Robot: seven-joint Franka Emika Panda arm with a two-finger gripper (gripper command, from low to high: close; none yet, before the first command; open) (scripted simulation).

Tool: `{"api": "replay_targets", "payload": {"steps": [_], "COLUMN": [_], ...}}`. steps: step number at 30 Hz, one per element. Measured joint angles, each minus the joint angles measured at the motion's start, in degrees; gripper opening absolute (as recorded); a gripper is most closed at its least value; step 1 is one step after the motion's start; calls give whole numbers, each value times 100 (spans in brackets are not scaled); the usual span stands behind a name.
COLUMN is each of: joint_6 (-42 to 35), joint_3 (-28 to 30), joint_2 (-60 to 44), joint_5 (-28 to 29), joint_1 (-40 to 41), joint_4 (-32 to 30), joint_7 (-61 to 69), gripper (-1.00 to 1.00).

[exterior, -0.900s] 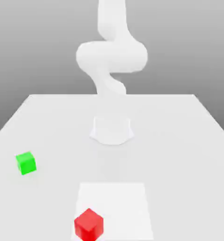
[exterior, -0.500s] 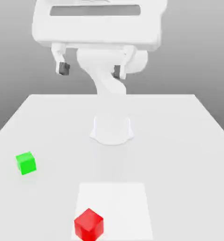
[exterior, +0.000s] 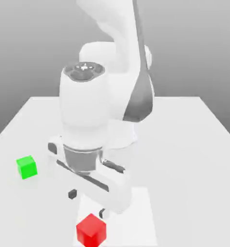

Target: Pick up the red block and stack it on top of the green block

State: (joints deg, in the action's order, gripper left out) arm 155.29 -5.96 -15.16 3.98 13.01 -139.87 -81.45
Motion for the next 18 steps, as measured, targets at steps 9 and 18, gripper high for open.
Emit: {"api": "replay_targets", "payload": {"steps": [9,18], "joint_6": [620,-183], "joint_3": [150,251], "joint_2": [-751,369], "joint_5": [138,-118], "joint_1": [-118,110], "joint_4": [105,-226], "joint_7": [-130,-449], "gripper": [-100,-100]}}
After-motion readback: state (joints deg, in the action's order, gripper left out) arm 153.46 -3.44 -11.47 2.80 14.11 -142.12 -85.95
